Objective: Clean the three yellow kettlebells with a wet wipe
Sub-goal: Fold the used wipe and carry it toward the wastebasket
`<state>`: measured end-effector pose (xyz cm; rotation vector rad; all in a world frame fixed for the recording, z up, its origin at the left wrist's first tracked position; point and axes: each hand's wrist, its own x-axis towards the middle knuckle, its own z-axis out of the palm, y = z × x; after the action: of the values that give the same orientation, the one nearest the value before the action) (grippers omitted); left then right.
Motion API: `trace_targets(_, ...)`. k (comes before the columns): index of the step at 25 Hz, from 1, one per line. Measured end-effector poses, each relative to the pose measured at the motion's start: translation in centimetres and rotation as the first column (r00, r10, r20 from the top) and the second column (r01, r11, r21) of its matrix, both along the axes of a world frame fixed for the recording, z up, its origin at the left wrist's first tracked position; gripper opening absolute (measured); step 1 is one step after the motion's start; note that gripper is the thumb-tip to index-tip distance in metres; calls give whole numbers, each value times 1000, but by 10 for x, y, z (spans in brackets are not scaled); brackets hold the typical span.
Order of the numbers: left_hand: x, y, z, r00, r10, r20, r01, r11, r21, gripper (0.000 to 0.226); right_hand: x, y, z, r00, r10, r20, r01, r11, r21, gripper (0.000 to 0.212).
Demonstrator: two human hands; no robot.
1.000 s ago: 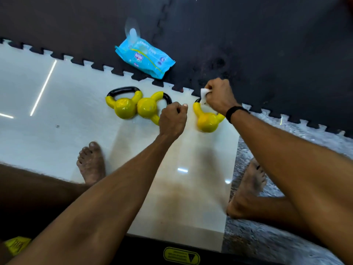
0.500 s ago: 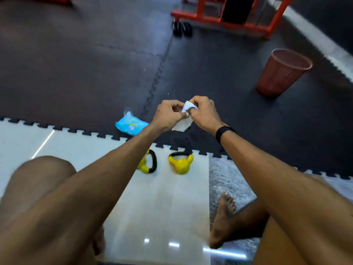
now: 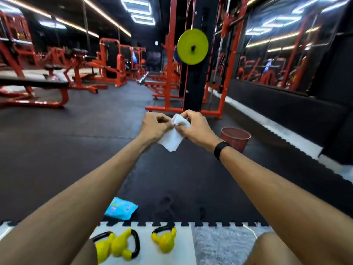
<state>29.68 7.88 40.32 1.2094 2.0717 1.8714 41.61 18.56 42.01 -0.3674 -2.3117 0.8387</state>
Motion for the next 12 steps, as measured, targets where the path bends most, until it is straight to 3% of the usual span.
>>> trace_targets(5, 25, -14, 48, 997, -55, 57, 45, 984, 170, 3, 17, -15, 47, 999, 9, -35, -11, 998, -69, 33)
trace_targets(12, 46, -14, 75, 1000, -22, 22, 17, 981, 193, 4, 49, -12, 74, 997, 8, -76, -19, 989, -145, 26)
